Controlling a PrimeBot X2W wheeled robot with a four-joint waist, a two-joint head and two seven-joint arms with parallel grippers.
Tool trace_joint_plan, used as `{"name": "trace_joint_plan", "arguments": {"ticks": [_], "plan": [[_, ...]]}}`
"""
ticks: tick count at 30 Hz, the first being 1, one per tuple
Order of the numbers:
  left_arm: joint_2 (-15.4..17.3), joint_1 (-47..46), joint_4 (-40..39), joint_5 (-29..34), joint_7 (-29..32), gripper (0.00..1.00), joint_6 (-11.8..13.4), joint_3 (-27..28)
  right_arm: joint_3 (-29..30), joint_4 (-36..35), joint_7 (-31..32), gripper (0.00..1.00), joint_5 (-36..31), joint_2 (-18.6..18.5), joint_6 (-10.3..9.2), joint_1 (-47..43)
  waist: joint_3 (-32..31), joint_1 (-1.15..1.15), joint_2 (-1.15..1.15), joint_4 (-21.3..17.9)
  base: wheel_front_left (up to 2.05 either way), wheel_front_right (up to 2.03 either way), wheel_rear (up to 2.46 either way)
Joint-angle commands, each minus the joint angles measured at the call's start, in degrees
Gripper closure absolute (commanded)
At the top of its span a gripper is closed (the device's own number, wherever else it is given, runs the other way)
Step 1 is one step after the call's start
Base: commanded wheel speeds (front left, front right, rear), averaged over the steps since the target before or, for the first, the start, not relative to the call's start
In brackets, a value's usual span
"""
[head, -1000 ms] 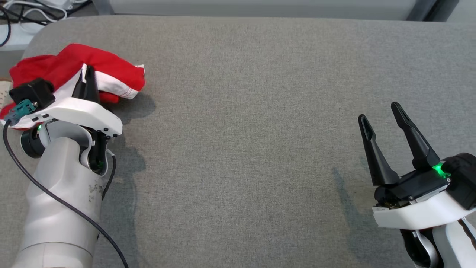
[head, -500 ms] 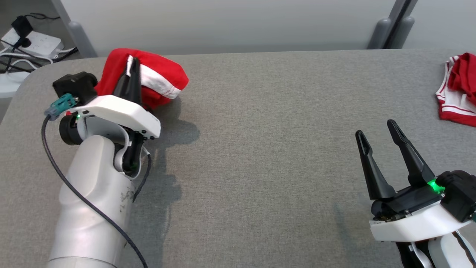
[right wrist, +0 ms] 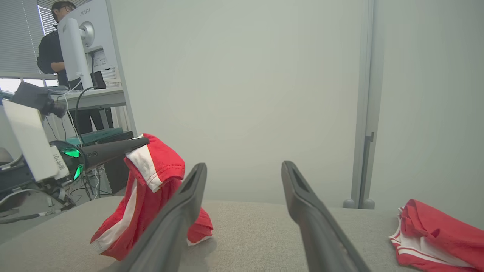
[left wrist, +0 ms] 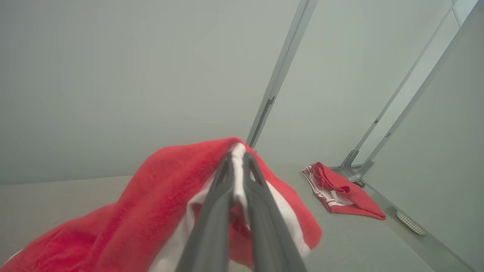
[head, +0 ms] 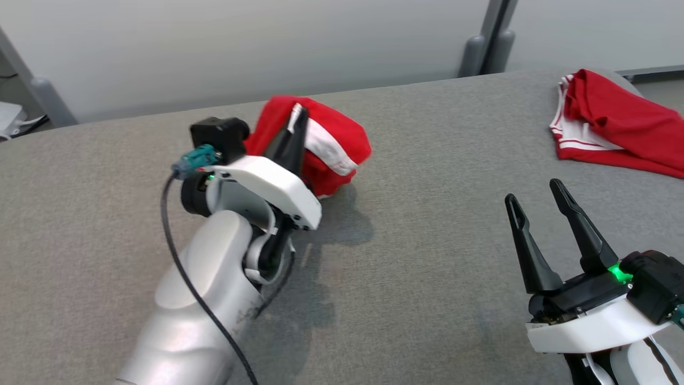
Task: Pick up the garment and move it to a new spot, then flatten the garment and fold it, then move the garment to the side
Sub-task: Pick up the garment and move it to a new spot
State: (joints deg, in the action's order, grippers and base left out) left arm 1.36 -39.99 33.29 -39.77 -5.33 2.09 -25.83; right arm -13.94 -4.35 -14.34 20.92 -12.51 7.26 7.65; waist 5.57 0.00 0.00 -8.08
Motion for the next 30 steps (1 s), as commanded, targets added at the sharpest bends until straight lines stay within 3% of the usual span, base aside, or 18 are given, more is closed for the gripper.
{"name": "trace_joint_plan", "arguments": {"ticks": [1,12,19,20,21,22,30], "plan": [[1.53,-0.73,-2.08,-2.34,-0.48,1.00,1.45,-1.36,-1.33,-0.96,-0.66,0.00,0.37,-0.28,0.23,0.74,-0.10,0.00,0.00,-1.58,0.00,0.00,0.00],[1.53,-2.72,3.51,-11.51,-2.32,1.00,5.75,-18.76,-2.73,-0.64,-0.66,0.00,0.57,0.22,0.23,1.76,1.66,0.00,0.00,-5.41,0.00,0.00,0.00],[1.53,-3.85,8.37,-17.54,-4.61,1.00,6.46,-27.10,-3.16,-0.25,-0.66,0.00,0.73,0.49,0.23,2.59,3.15,0.00,0.00,-7.02,0.00,0.00,0.00],[1.52,-4.09,8.66,-18.50,-4.97,0.96,6.43,-27.93,-3.12,-0.23,-0.66,0.00,0.71,0.53,0.23,2.64,3.31,0.00,0.00,-7.11,0.00,0.00,0.00],[1.52,-4.39,8.91,-19.36,-5.39,0.62,6.45,-28.77,-3.12,-0.21,-0.66,0.00,0.71,0.57,0.23,2.66,3.45,0.00,0.00,-7.18,0.00,0.00,0.00],[1.52,-4.68,8.97,-20.31,-5.79,0.02,6.35,-29.43,-3.11,-0.21,-0.66,0.00,0.72,0.59,0.23,2.66,3.61,0.00,0.00,-7.22,0.00,0.00,0.00],[1.52,-7.67,7.34,-24.55,-9.01,0.00,6.33,-32.47,-3.06,0.46,-0.66,0.00,0.47,0.53,0.23,2.09,2.69,0.00,0.00,-5.53,0.00,0.00,0.00]]}}
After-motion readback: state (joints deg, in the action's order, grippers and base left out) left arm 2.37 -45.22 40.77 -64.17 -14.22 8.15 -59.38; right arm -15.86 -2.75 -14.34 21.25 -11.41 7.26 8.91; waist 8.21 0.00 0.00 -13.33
